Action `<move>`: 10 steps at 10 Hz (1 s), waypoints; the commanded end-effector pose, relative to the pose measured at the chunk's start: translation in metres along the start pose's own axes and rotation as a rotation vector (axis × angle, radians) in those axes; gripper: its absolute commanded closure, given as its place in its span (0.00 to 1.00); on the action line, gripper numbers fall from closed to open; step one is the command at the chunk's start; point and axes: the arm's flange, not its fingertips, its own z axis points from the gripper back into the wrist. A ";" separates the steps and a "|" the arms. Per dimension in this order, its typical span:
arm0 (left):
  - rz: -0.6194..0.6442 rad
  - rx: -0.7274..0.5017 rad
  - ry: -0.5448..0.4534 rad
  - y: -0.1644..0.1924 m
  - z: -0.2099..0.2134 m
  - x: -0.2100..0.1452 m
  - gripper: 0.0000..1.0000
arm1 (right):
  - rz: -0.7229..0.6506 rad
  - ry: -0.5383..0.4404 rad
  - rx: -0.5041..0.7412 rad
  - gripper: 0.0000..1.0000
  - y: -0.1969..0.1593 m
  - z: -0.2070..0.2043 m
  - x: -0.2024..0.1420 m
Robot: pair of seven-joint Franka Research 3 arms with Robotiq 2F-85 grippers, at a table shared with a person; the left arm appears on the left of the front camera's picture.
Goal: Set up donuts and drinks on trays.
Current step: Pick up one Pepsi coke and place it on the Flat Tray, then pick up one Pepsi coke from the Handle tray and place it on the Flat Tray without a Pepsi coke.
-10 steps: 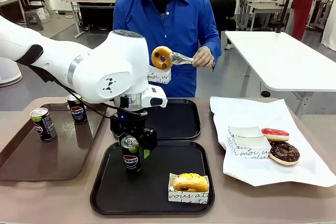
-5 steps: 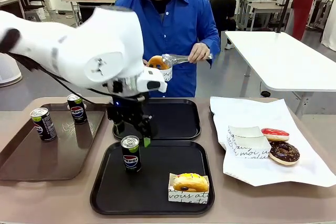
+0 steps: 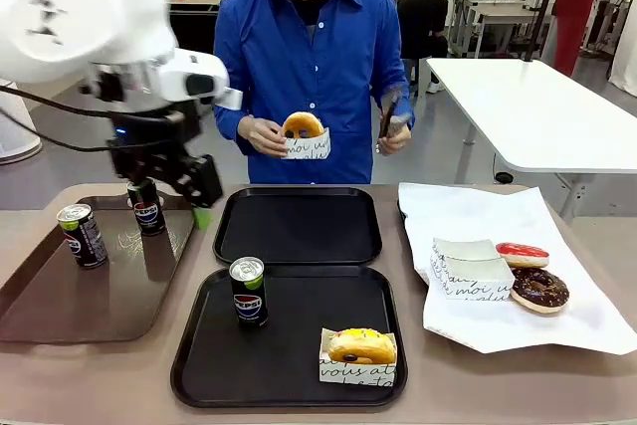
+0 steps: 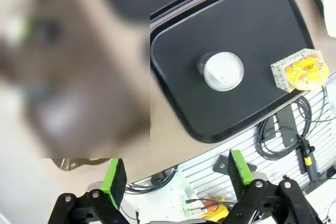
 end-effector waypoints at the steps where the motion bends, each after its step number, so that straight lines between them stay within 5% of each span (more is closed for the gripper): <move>1: 0.058 -0.044 -0.018 0.036 -0.007 -0.025 0.00 | 0.000 -0.001 0.011 0.00 0.001 0.001 -0.001; 4: 0.195 -0.083 -0.027 0.078 -0.024 -0.047 0.00 | 0.000 -0.001 0.011 0.00 0.001 0.001 -0.001; 10: 0.130 -0.047 -0.008 0.063 -0.008 -0.034 0.00 | 0.000 -0.001 0.011 0.00 0.001 0.001 -0.001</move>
